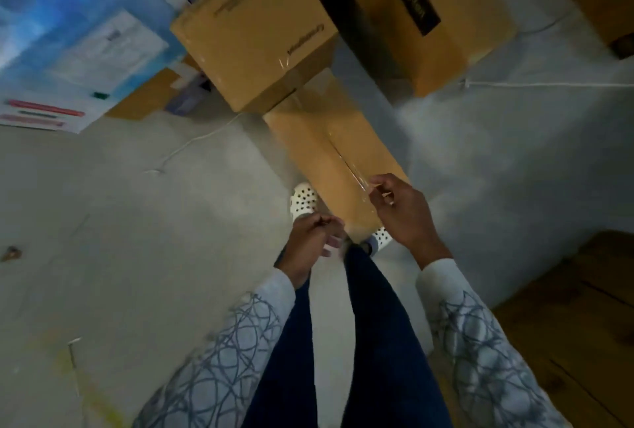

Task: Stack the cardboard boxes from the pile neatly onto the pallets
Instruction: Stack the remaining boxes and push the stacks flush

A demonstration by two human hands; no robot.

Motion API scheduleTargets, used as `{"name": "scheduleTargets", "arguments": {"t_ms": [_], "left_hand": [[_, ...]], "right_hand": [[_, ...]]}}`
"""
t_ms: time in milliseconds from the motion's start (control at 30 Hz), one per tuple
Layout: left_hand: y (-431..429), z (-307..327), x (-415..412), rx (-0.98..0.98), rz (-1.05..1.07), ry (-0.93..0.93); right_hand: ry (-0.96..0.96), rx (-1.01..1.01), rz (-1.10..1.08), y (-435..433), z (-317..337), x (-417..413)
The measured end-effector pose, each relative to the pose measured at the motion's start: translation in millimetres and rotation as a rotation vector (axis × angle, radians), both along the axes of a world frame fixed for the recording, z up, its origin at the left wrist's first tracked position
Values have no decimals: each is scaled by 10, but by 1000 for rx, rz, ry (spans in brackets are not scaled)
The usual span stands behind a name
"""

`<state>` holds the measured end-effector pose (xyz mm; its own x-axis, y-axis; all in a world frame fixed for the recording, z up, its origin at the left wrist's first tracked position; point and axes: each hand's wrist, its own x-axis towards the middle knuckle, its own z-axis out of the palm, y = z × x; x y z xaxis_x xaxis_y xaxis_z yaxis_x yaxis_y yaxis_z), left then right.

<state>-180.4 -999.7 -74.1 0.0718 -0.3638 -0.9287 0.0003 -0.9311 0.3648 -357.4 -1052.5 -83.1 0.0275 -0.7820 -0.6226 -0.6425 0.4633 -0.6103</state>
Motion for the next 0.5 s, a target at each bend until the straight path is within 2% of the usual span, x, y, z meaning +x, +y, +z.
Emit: {"name": "scheduleTargets", "arguments": {"t_ms": [100, 200, 233, 300, 367, 433, 500], "left_hand": [[-357, -1411, -75, 94, 127, -77], [-701, -2860, -83, 173, 274, -274], [-761, -3215, -74, 199, 264, -360], [-806, -3849, -59, 204, 190, -410], [-813, -4257, -55, 230, 197, -478], [-875, -4305, -44, 289, 393, -577], [-908, -4221, -74, 297, 471, -550]], "right_hand": [[47, 42, -15, -349, -1448, 19], [161, 26, 7, -690, -2736, -30], [220, 32, 18, -793, -3061, -58], [318, 66, 20, -971, -3599, -148], [345, 142, 38, -1082, -3945, -236], [316, 224, 71, -1058, -4102, -264], [306, 242, 17, -996, -4036, -279]]}}
